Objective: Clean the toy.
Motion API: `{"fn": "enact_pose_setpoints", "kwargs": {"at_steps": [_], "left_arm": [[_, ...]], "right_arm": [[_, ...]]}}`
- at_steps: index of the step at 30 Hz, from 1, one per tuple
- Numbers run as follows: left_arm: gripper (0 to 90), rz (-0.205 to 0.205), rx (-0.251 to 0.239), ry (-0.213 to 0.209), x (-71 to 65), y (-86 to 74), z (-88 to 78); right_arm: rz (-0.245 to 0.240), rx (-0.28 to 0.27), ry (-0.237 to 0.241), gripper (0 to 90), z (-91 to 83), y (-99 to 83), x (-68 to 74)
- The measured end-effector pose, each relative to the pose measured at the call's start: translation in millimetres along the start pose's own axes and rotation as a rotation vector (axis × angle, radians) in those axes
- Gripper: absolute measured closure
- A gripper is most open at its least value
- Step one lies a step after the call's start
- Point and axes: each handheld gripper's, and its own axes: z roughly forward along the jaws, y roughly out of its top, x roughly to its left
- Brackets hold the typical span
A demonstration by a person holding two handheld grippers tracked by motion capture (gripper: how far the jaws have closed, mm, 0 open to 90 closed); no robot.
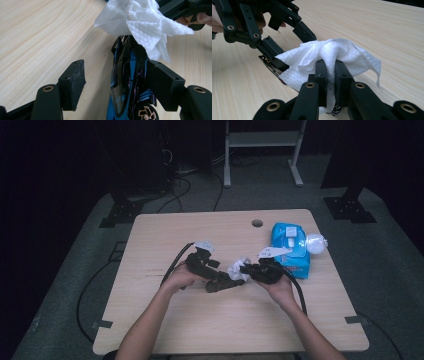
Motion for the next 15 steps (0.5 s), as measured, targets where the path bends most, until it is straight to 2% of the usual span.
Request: {"fn": "enact_pose_setpoints", "kwargs": {"at_steps": [3,14,15], "left_arm": [[30.9,0.011,-0.001,0.013,-2.1,0.3,-0.2],[31.1,0.101,0.016,0.081,-15.8,4.0,-1.5],[31.2,0.097,0.014,0.081,-16.9,3.9,-1.3]], "right_arm": [[-0.001,0.0,-0.002,82.0,0.4,-0.6,0.1],[-0.044,0.007,-0.024,82.0,-1.1,-0.9,5.5],[-0.046,0.009,-0.022,82.0,-1.2,-0.9,5.9]]}}
